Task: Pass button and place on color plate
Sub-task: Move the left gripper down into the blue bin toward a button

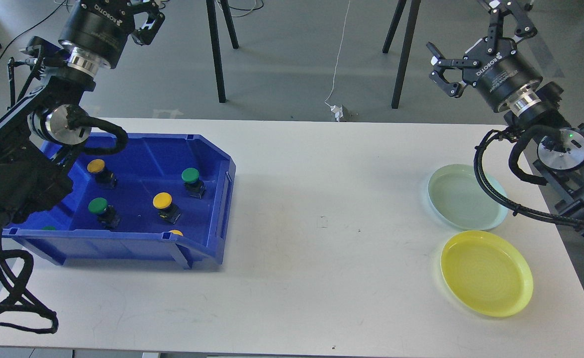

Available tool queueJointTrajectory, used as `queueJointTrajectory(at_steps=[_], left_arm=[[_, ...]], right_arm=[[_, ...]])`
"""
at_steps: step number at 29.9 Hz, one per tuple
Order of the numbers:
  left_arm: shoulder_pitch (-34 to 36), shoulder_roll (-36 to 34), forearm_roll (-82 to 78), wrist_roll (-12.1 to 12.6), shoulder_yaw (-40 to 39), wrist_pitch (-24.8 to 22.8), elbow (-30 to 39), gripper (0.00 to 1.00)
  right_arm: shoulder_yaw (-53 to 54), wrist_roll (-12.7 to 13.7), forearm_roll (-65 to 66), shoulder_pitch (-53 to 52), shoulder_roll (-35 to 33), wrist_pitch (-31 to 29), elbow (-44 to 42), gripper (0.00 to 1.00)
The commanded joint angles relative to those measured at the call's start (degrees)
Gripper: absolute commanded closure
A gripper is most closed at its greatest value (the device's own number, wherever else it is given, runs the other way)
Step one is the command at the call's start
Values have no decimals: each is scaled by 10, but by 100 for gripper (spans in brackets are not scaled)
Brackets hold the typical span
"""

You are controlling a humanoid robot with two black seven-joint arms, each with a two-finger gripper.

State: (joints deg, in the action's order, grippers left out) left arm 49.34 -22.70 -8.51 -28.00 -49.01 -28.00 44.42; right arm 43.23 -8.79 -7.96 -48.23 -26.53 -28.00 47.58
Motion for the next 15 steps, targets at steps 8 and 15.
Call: queueJointTrajectory(at_steps=[8, 15], left_arm=[[-31, -182, -141, 0, 24, 0, 256, 2], [219, -296, -422, 0, 491, 152, 262, 3]], right_arm=[[10, -3, 0, 8, -9, 0, -1, 0], [11, -3, 0, 16, -9, 0, -9, 0]])
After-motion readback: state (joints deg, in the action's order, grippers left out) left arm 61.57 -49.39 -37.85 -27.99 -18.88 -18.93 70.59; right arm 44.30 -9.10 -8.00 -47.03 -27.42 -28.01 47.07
